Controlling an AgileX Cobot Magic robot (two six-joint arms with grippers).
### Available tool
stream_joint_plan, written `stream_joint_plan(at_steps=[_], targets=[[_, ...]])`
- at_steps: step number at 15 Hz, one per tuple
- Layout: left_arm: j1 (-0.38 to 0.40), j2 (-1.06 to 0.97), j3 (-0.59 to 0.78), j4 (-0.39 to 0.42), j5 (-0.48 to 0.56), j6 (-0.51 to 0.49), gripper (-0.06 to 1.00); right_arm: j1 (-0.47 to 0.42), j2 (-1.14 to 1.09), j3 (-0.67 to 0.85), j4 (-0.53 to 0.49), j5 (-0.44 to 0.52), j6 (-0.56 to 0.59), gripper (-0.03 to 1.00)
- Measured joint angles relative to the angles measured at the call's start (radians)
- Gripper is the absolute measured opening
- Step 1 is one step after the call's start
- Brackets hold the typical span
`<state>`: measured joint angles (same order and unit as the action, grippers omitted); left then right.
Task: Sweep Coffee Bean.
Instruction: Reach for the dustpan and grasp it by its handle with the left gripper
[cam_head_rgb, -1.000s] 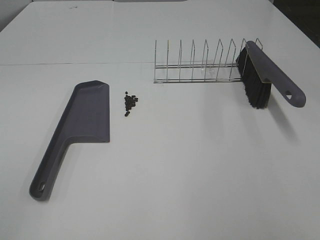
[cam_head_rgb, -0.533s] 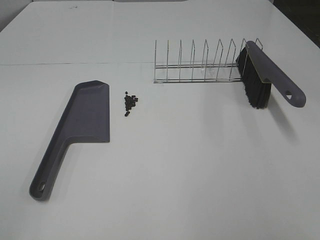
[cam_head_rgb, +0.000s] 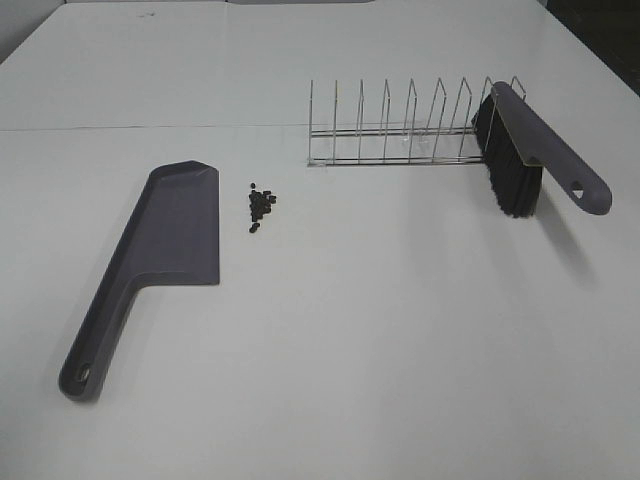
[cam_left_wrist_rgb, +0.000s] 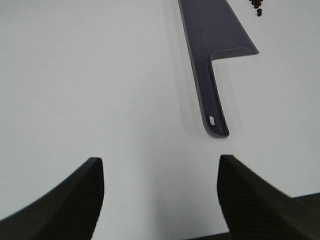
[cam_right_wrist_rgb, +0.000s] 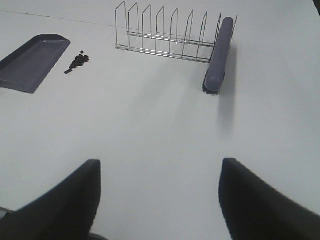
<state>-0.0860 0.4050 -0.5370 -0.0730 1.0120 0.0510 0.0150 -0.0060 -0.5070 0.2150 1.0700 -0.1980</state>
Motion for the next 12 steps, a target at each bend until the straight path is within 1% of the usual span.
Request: stream_joint_plan(at_steps=[1,2,3,4,6,7,9,10,12], targets=[[0.0,0.165,-0.049,-0.008,-0.067,0.001,0.6,0.0,0.0,0.0,0.0,0.0,0.0,0.56],[0.0,0.165,-0.049,-0.008,-0.067,0.001,0.6,0.0,0.0,0.0,0.0,0.0,0.0,0.56],[0.0,0.328,-0.108,-0.023,-0.105,-0.001,0.6,0.0,0.0,0.0,0.0,0.0,0.0,0.56],[0.0,0.418,-0.142,-0.038,-0.11,-0.001,0.6,0.0,0.0,0.0,0.0,0.0,0.0,0.56],[0.0,0.588,-0.228,-0.097,-0.113,-0.003,0.6,0.0,0.0,0.0,0.0,0.0,0.0,0.56],[0.0,0.624,-0.246,-0.115,-0.114,-0.003,0.6,0.0,0.0,0.0,0.0,0.0,0.0,0.56],[0.0,0.792,-0.331,-0.193,-0.115,-0.003,0.6,0.0,0.0,0.0,0.0,0.0,0.0,0.56],[0.0,0.858,-0.378,-0.211,-0.114,-0.003,0.6,0.0,0.0,0.0,0.0,0.0,0.0,0.56],[0.0,0.977,-0.455,-0.217,-0.1,-0.003,0.6,0.0,0.0,0.0,0.0,0.0,0.0,0.56]])
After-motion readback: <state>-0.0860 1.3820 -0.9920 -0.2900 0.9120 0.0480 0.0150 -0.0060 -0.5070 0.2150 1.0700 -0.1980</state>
